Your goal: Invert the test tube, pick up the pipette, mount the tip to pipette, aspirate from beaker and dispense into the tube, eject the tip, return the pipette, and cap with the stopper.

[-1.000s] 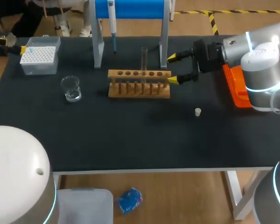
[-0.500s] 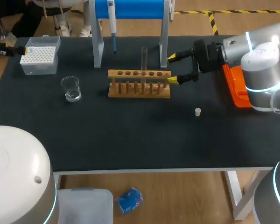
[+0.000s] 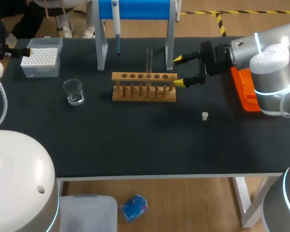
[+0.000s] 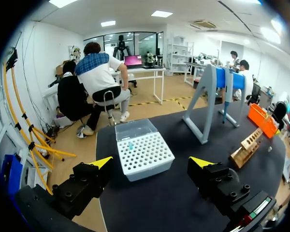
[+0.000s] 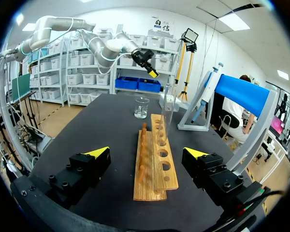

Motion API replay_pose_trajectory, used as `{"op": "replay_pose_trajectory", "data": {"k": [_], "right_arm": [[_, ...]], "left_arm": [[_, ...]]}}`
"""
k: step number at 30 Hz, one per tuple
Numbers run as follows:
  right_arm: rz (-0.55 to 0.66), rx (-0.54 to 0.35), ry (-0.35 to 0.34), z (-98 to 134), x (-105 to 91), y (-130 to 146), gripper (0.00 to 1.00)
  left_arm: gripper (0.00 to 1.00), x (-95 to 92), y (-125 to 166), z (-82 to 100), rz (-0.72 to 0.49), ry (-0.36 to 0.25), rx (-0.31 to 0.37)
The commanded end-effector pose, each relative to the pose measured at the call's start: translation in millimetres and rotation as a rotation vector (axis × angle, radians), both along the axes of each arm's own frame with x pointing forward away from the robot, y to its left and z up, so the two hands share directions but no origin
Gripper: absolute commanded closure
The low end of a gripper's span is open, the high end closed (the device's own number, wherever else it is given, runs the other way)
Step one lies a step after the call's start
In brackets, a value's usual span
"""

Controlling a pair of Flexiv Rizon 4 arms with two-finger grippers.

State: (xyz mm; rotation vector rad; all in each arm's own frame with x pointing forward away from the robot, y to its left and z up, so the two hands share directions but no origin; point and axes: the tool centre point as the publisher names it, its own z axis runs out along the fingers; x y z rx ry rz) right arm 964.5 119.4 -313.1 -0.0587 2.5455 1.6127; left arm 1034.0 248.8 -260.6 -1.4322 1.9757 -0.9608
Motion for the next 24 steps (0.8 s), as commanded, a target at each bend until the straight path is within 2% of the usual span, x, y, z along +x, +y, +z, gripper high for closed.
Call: {"op": "replay_pose_trajectory", "data": {"k": [1,4,9,17,24], "right_arm": [[0.001,-0.001,0.0,0.0,0.3,-0.2,0.0],[0.001,-0.001,0.0,0.0,0.3,-0.2,0.0],[0.001,-0.001,0.0,0.0,0.3,-0.2,0.0],[0.001,-0.001,0.0,0.0,0.3,-0.2,0.0],[0.001,-0.001,0.0,0.0,0.3,-0.2,0.0]], "left_arm": [[0.0,-0.2,0.7,-0.4,-0.002,-0.001,-0.001],[0.0,3.2,-7.9,-4.5,-0.01,-0.005,0.003],[0.0,21.6,-19.3,-26.9,0.03,0.006,-0.022],[0.0,50.4,-23.0,-59.8,0.115,-0.021,-0.06],[0.0,64.4,-15.3,-75.0,0.172,-0.027,-0.073]]}}
